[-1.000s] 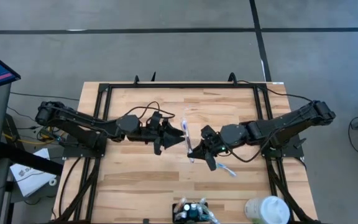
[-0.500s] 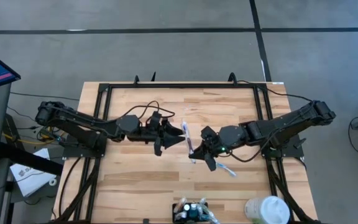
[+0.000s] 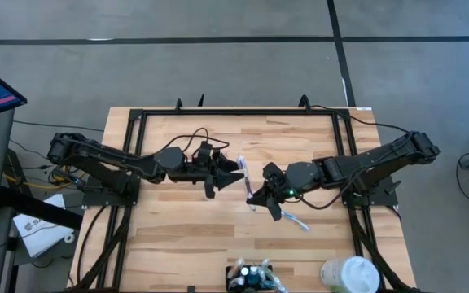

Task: Pick & Place toothbrushing station
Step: Put the purple toothbrush into the black mesh organizer

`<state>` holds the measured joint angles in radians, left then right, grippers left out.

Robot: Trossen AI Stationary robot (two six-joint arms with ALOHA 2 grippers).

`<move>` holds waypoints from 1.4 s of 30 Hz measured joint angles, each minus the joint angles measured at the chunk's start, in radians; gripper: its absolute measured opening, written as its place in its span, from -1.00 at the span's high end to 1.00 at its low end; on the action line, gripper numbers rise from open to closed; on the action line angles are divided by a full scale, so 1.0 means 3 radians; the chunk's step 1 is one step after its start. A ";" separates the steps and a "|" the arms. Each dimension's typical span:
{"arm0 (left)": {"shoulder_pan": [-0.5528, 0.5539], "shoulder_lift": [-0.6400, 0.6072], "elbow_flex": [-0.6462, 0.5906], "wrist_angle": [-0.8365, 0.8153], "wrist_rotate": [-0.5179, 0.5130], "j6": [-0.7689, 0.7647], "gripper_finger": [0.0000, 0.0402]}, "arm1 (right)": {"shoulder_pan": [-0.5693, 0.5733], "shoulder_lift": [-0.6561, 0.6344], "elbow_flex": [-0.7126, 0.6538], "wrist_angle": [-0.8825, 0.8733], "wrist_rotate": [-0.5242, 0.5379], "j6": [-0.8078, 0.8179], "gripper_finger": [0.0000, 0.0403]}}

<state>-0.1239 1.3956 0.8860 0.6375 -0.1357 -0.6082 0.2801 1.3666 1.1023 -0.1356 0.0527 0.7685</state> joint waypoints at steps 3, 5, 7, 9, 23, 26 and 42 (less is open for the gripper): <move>0.0000 0.0028 -0.0005 0.0039 0.0032 -0.0013 -0.08 | -0.0004 0.0000 0.0000 0.0000 0.0000 0.0000 0.92; 0.0000 0.0067 0.0022 0.0126 0.0037 -0.0047 -0.07 | -0.0004 0.0000 0.0000 0.0000 0.0000 0.0000 0.92; 0.0000 0.0089 0.0029 0.0075 0.0048 -0.0059 -0.05 | -0.0004 0.0000 0.0000 -0.0001 0.0000 0.0000 0.91; 0.0000 0.0150 0.0075 0.0106 0.0064 -0.0060 -0.04 | -0.0004 0.0000 0.0000 -0.0021 0.0000 0.0000 0.90; -0.0021 0.0170 0.0113 0.0109 0.0092 -0.0082 0.48 | -0.0004 0.0001 0.0000 -0.0050 0.0001 0.0034 0.91; -0.0021 0.0170 0.0113 0.0103 0.0095 -0.0082 0.69 | -0.0005 0.0001 0.0000 -0.0048 0.0000 0.0060 0.91; -0.0015 0.0169 0.0113 0.0124 0.0272 -0.0104 0.96 | 0.0008 0.0003 0.0001 0.0084 0.0083 -0.0016 0.49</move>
<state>-0.1283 1.4464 0.9199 0.6746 -0.0542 -0.6393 0.2826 1.3674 1.1024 -0.1103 0.0777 0.7638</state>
